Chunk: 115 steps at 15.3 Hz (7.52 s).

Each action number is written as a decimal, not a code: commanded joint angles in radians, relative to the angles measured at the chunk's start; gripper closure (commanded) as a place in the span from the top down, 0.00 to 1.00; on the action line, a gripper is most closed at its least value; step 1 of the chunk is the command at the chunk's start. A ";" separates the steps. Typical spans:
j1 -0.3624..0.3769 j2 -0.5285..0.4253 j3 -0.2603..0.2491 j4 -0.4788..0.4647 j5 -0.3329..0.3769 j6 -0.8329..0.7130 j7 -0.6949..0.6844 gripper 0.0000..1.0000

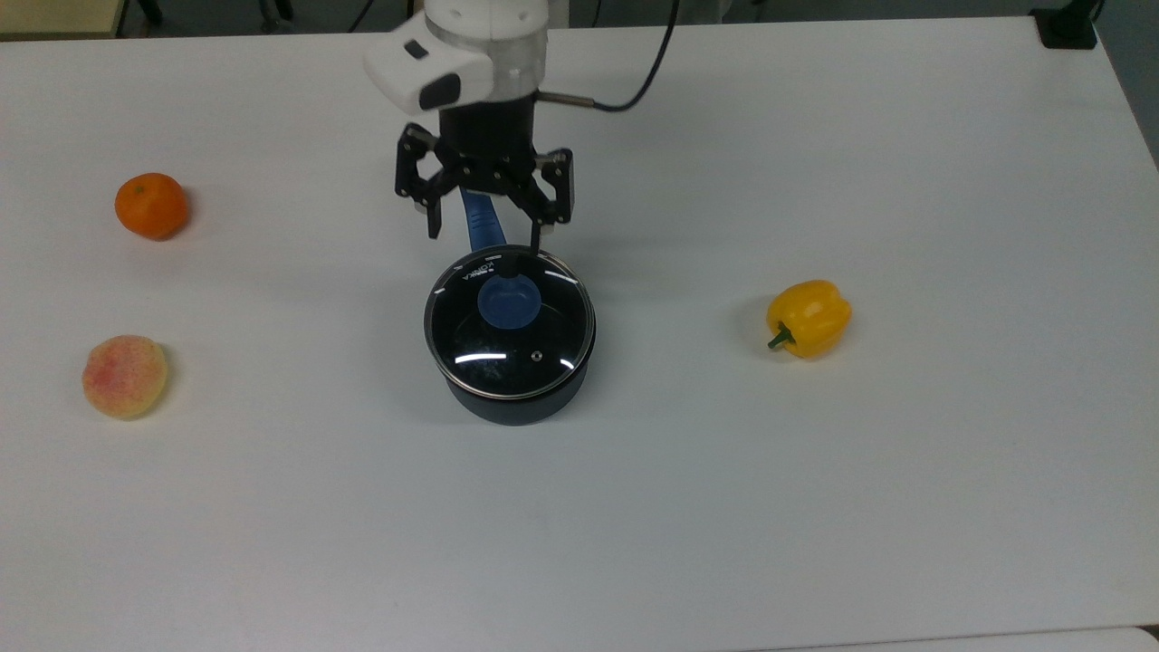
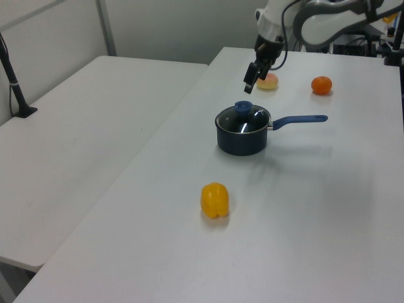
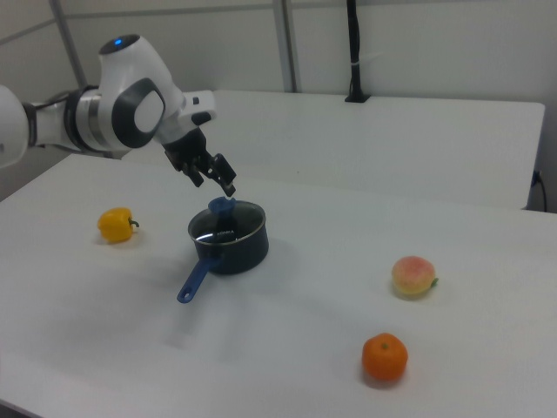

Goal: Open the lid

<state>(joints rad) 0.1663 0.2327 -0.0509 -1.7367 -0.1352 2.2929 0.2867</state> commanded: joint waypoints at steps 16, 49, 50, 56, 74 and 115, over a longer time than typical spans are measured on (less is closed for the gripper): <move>0.013 0.097 0.025 -0.046 -0.152 0.187 0.189 0.97; 0.007 -0.372 0.115 -0.230 0.072 -0.590 -0.194 0.02; 0.010 -0.372 0.120 -0.256 0.075 -0.598 -0.205 0.02; 0.001 -0.377 0.154 -0.441 0.075 -0.419 -0.202 0.02; -0.027 -0.299 0.207 -0.636 0.058 0.105 0.006 0.04; -0.030 -0.319 -0.003 0.037 0.157 -0.560 -0.337 1.00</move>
<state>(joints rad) 0.0813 -0.0988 0.0174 -1.7144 -0.0003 1.7010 0.0663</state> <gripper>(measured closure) 0.000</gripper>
